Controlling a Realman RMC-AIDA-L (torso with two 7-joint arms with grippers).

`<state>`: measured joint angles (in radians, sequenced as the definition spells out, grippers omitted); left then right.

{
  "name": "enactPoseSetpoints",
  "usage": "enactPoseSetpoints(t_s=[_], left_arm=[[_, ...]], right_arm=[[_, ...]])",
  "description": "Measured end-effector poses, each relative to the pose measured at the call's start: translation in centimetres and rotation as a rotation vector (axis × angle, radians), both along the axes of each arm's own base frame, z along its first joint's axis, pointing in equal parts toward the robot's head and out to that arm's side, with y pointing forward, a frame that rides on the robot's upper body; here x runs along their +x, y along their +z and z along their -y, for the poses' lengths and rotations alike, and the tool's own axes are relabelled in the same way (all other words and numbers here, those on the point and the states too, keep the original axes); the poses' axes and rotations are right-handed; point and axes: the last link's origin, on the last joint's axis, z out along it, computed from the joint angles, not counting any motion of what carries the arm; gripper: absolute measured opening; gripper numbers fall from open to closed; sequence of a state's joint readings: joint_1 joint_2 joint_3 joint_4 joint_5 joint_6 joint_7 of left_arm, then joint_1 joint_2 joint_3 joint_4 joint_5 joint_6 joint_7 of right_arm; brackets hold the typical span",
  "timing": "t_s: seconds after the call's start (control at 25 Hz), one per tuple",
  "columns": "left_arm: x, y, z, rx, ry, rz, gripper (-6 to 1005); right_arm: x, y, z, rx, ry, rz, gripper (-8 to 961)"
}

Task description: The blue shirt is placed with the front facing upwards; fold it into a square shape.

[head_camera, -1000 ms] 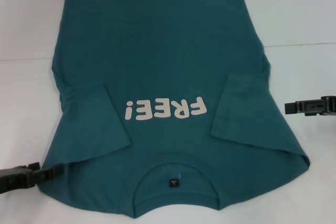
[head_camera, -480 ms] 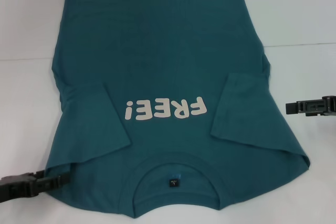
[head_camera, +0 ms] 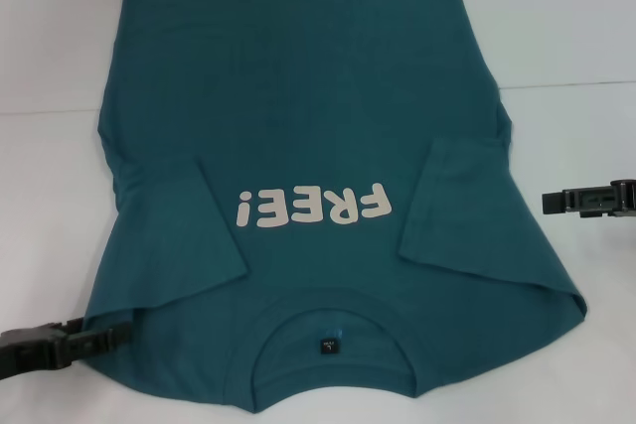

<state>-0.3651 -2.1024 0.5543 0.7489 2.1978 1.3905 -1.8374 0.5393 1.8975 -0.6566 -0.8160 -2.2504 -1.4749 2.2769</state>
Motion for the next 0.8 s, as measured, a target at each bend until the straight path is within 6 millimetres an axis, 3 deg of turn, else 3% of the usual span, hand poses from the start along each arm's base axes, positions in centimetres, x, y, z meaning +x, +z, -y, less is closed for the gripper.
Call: enactPoseSetpoints(t_s=[0.44,0.8], left_arm=[[0.2,-0.28,-0.58,-0.002,-0.012,-0.024,803],[0.3,-0.55,-0.87,-0.007,-0.003,-0.018,484]], right_arm=[[0.07,-0.1,0.01,-0.001,-0.004,-0.004,915],[0.03,-0.13,0.13,-0.006,-0.008,-0.014,916]])
